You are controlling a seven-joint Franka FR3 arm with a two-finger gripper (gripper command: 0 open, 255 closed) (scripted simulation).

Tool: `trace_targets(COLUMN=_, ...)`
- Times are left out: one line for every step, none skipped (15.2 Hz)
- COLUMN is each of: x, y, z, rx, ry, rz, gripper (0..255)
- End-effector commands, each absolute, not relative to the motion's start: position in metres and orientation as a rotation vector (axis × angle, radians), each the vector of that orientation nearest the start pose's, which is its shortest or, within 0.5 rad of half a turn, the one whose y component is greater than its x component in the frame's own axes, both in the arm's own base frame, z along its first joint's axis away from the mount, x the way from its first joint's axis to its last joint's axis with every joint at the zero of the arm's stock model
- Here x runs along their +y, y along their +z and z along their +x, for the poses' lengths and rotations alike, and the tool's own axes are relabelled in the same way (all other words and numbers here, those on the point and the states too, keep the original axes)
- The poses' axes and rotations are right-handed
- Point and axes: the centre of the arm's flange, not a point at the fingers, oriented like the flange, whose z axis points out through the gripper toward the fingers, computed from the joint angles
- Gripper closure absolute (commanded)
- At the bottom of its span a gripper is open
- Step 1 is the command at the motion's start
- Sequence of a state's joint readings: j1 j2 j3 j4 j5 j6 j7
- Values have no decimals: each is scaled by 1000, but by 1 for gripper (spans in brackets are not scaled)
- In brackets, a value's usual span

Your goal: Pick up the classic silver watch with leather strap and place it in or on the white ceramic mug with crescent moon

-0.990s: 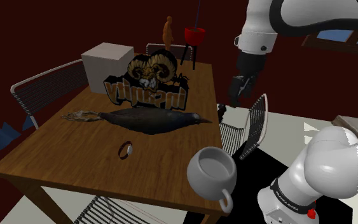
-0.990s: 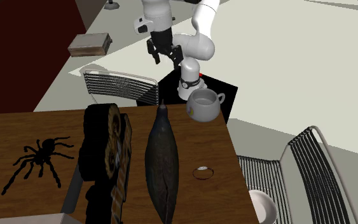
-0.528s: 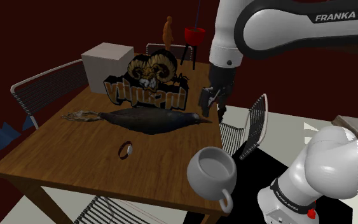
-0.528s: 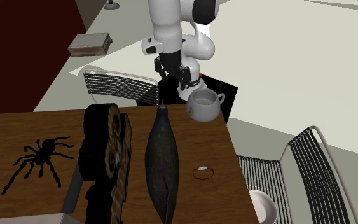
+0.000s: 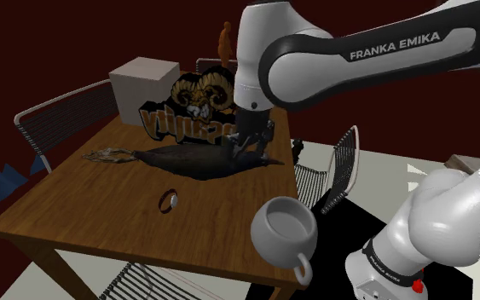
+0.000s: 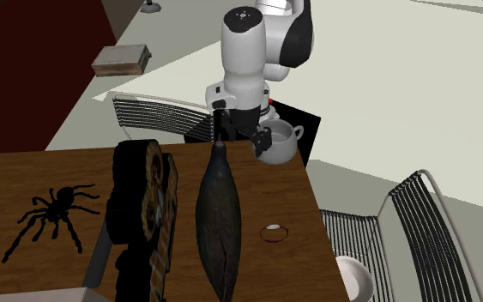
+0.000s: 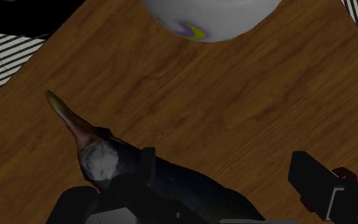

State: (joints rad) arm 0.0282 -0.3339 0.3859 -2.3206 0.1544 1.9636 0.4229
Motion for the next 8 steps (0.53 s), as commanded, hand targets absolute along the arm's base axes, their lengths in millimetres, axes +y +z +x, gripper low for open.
trace_targets(x=218, y=449, z=419, rx=172, ry=55, rz=-3139, gripper=0)
trace_targets(x=227, y=444, z=427, rx=184, ry=47, rz=-3141, gripper=0)
trace_targets(x=237, y=439, z=434, rx=195, ry=39, rz=-3143, gripper=0)
trace_targets(x=246, y=434, z=442, rx=207, ry=31, rz=-3144, gripper=0)
trace_targets(x=255, y=430, z=450, rx=218, ry=23, rz=-3146, gripper=0)
trace_targets(x=264, y=425, z=458, rx=230, ry=15, rz=-3147, gripper=0)
trace_targets(x=274, y=420, z=465, rx=242, ry=7, rz=-3149, gripper=0)
trace_targets(x=283, y=415, z=473, rx=253, ry=-1, rz=-3150, gripper=0)
